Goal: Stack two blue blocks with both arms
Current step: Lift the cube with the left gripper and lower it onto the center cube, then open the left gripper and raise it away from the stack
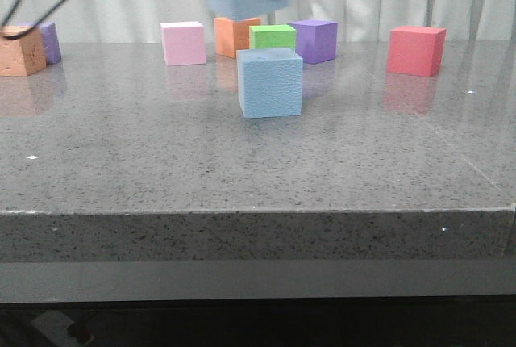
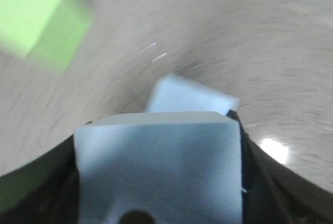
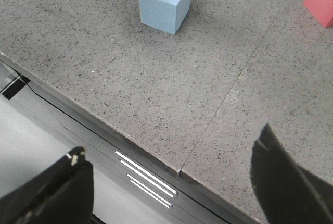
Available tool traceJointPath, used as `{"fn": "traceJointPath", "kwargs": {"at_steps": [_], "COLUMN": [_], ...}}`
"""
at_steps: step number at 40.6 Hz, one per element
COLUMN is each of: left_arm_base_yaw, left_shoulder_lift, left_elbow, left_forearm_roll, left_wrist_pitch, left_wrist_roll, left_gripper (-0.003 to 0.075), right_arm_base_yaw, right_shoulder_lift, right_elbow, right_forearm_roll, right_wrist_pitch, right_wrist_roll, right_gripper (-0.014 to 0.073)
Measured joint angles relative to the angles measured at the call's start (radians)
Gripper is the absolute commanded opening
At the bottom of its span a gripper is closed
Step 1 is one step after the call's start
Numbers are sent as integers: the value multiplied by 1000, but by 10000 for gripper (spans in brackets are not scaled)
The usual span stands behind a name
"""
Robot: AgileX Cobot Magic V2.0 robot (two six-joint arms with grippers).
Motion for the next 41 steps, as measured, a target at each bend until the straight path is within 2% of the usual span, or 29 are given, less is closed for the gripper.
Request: {"fn": "traceJointPath", "kwargs": {"at_steps": [3,8,24,41], "left_arm_base_yaw": [-41,-59,-56,-35], "left_shoulder_lift": [0,3,68,84], "left_elbow": [0,0,-1,-1], "left_forearm_roll": [-15,-10,75,74], "left_wrist_pitch": [0,-24,-46,-46], "left_wrist_roll": [114,194,228,228], "left_gripper": [402,402,389,389], "right_arm_base_yaw": [0,0,0,0], "right_shoulder_lift": [0,0,0,0], "right_elbow": [0,0,0,0], "right_forearm_roll": [0,0,0,0], "right_wrist_pitch": [0,0,0,0], "right_wrist_roll": [0,0,0,0], "right_gripper": [615,615,615,615]}}
